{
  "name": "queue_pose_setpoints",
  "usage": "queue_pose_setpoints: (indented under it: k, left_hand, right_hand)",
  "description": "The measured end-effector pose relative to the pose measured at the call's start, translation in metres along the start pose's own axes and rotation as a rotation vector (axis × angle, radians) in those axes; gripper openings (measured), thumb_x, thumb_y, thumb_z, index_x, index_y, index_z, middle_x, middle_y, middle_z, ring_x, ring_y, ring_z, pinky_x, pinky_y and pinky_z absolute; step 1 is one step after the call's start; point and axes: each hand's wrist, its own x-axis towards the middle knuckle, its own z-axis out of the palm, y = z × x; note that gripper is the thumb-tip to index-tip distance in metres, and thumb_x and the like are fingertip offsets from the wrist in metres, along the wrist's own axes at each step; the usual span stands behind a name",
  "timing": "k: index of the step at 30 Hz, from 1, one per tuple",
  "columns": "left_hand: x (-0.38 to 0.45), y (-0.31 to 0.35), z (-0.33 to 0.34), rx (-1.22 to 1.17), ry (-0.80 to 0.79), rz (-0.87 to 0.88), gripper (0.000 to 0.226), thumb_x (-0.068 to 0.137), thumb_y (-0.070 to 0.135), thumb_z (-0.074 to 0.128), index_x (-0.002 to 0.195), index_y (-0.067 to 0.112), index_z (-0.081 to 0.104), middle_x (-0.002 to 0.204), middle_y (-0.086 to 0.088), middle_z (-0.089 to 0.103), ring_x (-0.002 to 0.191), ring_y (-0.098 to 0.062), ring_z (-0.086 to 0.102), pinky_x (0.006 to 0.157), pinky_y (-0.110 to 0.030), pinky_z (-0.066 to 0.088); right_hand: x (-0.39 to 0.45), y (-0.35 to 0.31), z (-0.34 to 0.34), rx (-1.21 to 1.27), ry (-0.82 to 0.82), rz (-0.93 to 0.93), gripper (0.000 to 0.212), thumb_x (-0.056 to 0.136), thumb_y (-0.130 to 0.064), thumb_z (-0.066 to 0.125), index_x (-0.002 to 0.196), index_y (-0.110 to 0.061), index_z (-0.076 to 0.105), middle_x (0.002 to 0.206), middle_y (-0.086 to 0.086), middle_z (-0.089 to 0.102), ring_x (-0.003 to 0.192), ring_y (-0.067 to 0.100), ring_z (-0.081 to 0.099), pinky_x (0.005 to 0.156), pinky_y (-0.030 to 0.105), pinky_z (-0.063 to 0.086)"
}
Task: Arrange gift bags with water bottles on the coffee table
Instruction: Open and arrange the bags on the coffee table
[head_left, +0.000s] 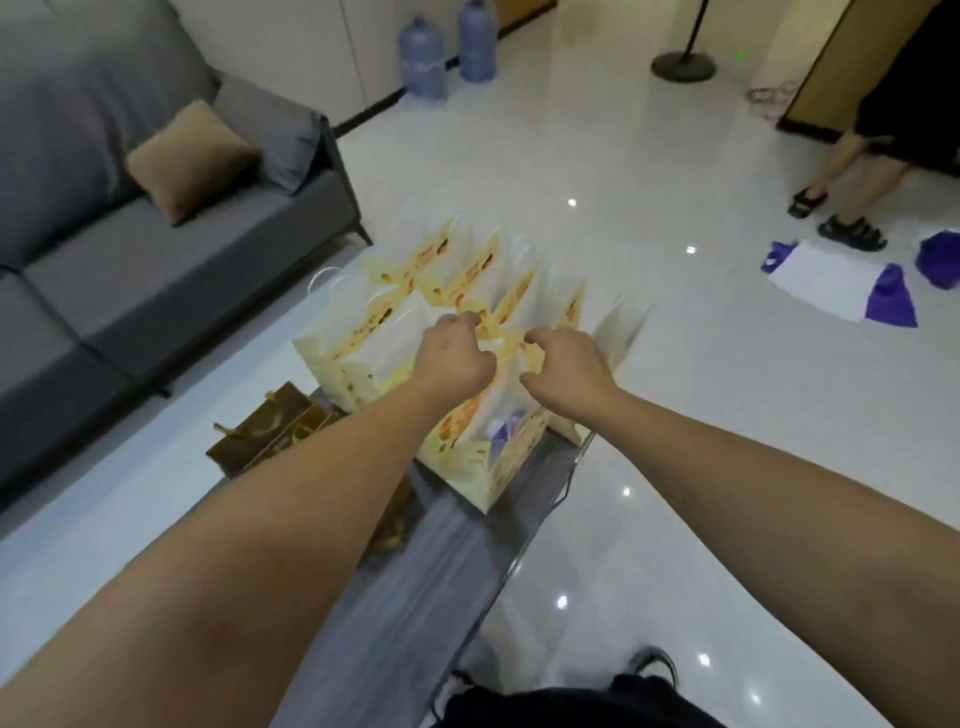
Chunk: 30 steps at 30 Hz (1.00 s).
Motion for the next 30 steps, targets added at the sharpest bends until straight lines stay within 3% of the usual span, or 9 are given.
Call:
queue_pose_setpoints:
  k: [5,9,15,30]
  left_hand:
    - [0.013,0.153,0.047,0.058,-0.037,0.218,0.064,0.088,0.023,0.062,0.149,0.016,0.043,0.149,-0.012,0.044,0.135,-0.031,0.044,0.103,-0.037,0.041]
    - [0.008,0.274,0.108,0.109,-0.142,0.395,0.061,0.092,0.025,0.060,0.149,0.017,0.041,0.150,-0.013,0.043,0.138,-0.032,0.039,0.109,-0.039,0.036]
    - [-0.014,0.431,0.197,0.168,-0.297,0.636,0.060,0.094,0.026,0.060,0.150,0.015,0.041,0.152,-0.011,0.042,0.139,-0.030,0.039,0.110,-0.038,0.037]
    - [-0.060,0.686,0.389,0.397,-0.664,1.217,0.060,0.095,0.037,0.061,0.149,0.019,0.042,0.150,-0.008,0.042,0.136,-0.029,0.041,0.106,-0.041,0.044]
  right_hand:
    - [-0.035,0.132,-0.073,0.029,0.095,0.188,0.061,0.087,-0.033,0.067,0.144,-0.022,0.051,0.129,0.013,0.058,0.123,0.036,0.054,0.097,0.044,0.049]
    - [-0.082,0.252,-0.118,0.086,0.153,0.384,0.070,0.088,-0.050,0.069,0.148,-0.022,0.045,0.138,0.011,0.053,0.127,0.033,0.049,0.103,0.043,0.045]
    - [-0.162,0.398,-0.173,0.129,0.244,0.663,0.074,0.087,-0.054,0.069,0.149,-0.023,0.042,0.141,0.010,0.051,0.128,0.032,0.049,0.105,0.043,0.045]
    - [-0.294,0.596,-0.208,0.303,0.504,1.291,0.077,0.087,-0.056,0.067,0.152,-0.024,0.038,0.146,0.010,0.050,0.131,0.032,0.048,0.106,0.046,0.045]
